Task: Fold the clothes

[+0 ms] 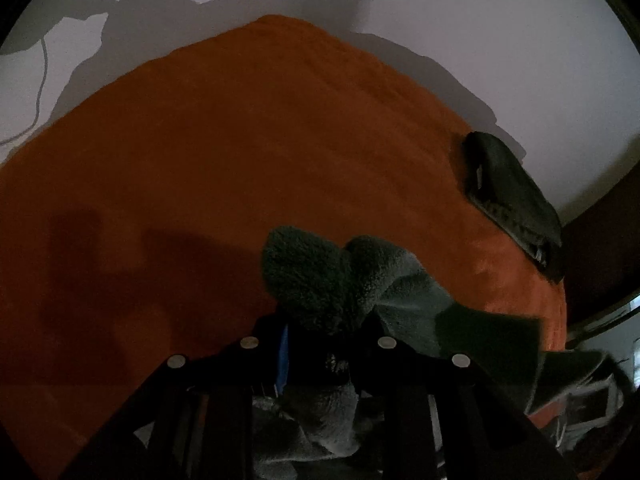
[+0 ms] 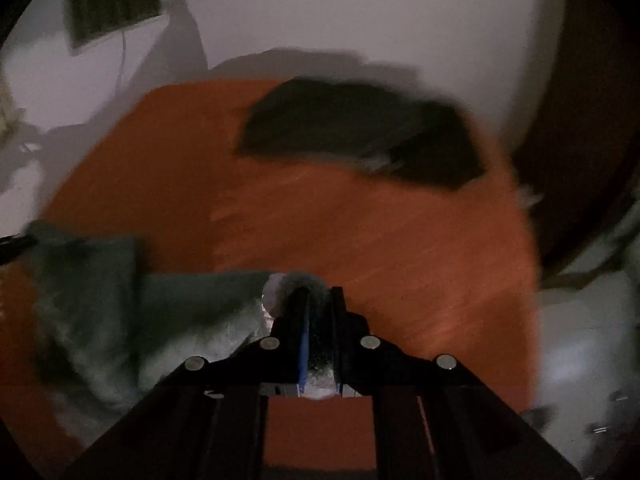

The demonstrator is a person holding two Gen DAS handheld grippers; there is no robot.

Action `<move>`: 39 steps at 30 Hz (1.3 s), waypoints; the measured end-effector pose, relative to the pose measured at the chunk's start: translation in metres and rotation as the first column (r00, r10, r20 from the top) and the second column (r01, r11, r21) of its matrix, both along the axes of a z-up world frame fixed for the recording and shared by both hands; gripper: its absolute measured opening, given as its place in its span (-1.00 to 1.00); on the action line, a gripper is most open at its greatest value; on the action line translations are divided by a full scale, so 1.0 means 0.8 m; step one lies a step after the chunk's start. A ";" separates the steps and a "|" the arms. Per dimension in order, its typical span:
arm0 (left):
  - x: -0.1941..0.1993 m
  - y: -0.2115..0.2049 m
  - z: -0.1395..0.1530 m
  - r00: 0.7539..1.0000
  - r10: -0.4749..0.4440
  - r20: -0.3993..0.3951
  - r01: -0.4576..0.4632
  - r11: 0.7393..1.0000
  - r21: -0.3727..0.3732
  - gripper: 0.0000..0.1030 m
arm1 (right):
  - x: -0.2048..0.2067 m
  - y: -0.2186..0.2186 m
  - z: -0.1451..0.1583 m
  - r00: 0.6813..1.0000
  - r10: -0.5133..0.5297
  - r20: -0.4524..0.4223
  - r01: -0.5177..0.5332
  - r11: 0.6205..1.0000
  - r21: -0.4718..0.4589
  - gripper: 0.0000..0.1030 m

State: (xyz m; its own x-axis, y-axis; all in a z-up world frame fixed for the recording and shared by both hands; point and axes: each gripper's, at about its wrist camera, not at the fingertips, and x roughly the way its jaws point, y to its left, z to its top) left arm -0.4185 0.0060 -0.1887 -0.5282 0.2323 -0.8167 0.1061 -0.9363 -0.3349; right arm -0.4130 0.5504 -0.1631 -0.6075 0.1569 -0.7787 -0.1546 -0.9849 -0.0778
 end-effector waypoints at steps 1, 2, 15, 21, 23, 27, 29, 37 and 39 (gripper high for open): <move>-0.008 0.000 -0.006 1.000 0.006 0.004 -0.006 1.000 -0.002 -0.53 | -0.009 0.018 0.007 1.000 -0.028 0.004 0.028 0.998 0.054 -0.84; -0.016 -0.001 -0.012 1.000 0.013 0.007 -0.013 1.000 -0.004 -0.53 | -0.019 0.047 0.010 0.998 -0.067 0.021 0.066 0.995 0.080 -0.84; -0.099 0.013 -0.106 0.979 0.177 0.097 -0.167 0.980 -0.107 -0.52 | -0.081 0.368 -0.092 0.790 -0.578 0.204 0.571 0.815 0.099 -0.81; -0.099 0.025 -0.117 0.974 0.205 0.094 -0.197 0.976 -0.090 -0.53 | -0.050 0.389 -0.110 0.837 -0.498 0.228 0.541 0.815 -0.208 0.02; -0.096 0.040 -0.119 0.977 0.192 0.096 -0.183 0.978 -0.097 -0.52 | -0.043 0.389 -0.099 0.852 -0.488 0.187 0.522 0.820 -0.236 0.48; -0.086 0.027 -0.113 0.987 0.124 0.104 -0.118 0.991 -0.058 -0.44 | -0.013 0.395 -0.102 0.846 -0.510 0.158 0.533 0.798 -0.279 0.58; -0.079 0.026 -0.114 0.986 0.131 0.102 -0.132 0.991 -0.005 -0.32 | -0.001 0.410 -0.122 0.822 -0.538 0.186 0.570 0.779 -0.262 0.58; -0.074 0.062 -0.151 0.980 0.024 0.197 -0.022 1.000 -0.011 0.10 | 0.047 0.381 -0.186 0.906 -0.365 0.214 0.423 0.809 -0.409 0.58; -0.079 0.073 -0.153 0.984 0.016 0.179 -0.008 0.999 -0.045 0.12 | 0.037 0.359 -0.187 0.932 -0.303 0.201 0.359 0.849 -0.388 0.19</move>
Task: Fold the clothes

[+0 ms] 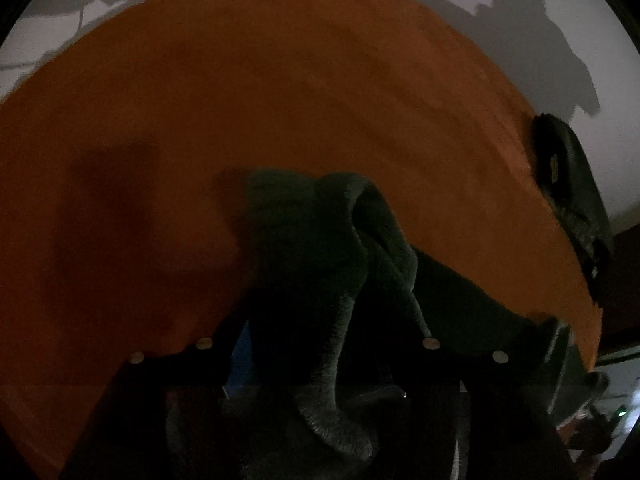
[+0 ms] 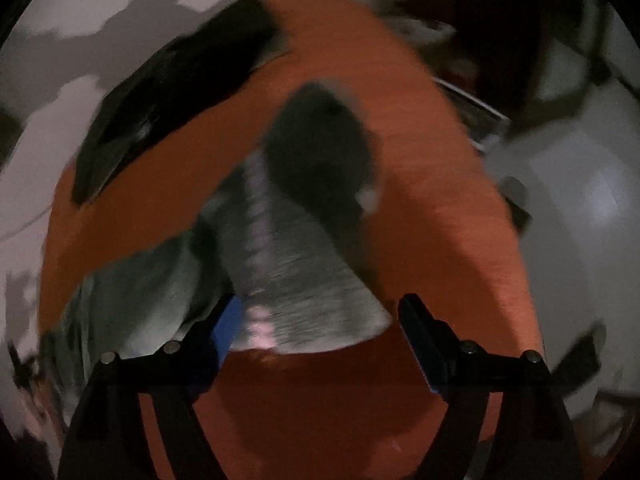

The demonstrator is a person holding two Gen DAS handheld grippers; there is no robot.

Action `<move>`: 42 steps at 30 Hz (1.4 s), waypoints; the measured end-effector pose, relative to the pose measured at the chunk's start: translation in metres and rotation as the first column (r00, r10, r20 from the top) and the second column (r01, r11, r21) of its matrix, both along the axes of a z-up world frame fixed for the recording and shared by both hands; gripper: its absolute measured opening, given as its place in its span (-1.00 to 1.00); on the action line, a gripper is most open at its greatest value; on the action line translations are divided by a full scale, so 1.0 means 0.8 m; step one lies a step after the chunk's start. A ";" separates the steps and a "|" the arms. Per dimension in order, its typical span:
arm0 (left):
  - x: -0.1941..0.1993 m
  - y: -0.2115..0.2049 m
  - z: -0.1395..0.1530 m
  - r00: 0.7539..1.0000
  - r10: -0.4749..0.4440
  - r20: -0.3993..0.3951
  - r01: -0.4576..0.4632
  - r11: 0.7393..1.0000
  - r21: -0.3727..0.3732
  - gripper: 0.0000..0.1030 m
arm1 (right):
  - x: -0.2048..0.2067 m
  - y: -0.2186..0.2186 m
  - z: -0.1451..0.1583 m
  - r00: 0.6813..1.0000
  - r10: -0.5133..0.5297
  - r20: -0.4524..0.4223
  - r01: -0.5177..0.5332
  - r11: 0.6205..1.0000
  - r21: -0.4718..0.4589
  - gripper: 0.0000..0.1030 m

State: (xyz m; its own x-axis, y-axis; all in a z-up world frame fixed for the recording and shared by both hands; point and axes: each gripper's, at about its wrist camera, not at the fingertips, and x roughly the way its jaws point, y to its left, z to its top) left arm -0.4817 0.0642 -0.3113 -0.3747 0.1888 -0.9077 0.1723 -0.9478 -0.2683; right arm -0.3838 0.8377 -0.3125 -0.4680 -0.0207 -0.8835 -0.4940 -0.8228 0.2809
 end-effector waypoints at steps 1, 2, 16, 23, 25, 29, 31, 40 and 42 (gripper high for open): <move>0.000 0.007 0.000 1.000 -0.012 -0.016 0.012 1.000 -0.022 0.04 | -0.011 -0.014 -0.003 0.999 0.025 0.045 -0.028 0.998 0.064 -0.17; 0.000 0.013 0.000 0.999 -0.025 -0.033 0.024 0.999 -0.044 -0.45 | -0.017 -0.022 -0.004 0.996 0.025 0.081 -0.033 0.994 0.103 -0.78; 0.003 0.023 -0.012 0.999 0.026 -0.023 -0.028 0.991 -0.129 -0.76 | 0.072 -0.025 0.143 0.967 -0.252 0.031 0.214 0.874 0.437 -0.77; 0.003 0.031 -0.011 0.999 0.040 -0.007 -0.041 0.994 -0.096 -0.77 | 0.094 0.013 0.008 0.933 -0.094 0.347 0.029 0.982 0.187 -0.57; 0.003 0.035 -0.005 1.000 0.029 -0.008 -0.030 0.994 -0.103 -0.77 | 0.100 0.012 -0.004 0.921 -0.039 0.387 -0.030 0.985 0.169 -0.35; 0.002 0.036 -0.010 1.000 0.016 -0.004 -0.016 0.996 -0.091 -0.73 | 0.113 0.045 0.032 0.958 -0.127 0.259 0.091 0.985 0.148 0.15; -0.002 0.035 -0.014 1.000 0.017 0.003 -0.017 0.997 -0.080 -0.67 | 0.113 0.067 0.042 0.955 -0.201 0.217 0.172 0.974 0.145 0.18; -0.006 0.052 -0.024 0.999 0.044 0.020 -0.043 0.998 -0.041 -0.30 | 0.063 0.092 0.014 0.939 -0.298 0.170 0.296 0.955 0.033 0.19; 0.001 0.058 -0.022 0.999 0.047 0.010 -0.046 0.998 -0.032 -0.18 | 0.046 0.091 0.011 0.942 -0.298 0.152 0.298 0.954 0.026 0.18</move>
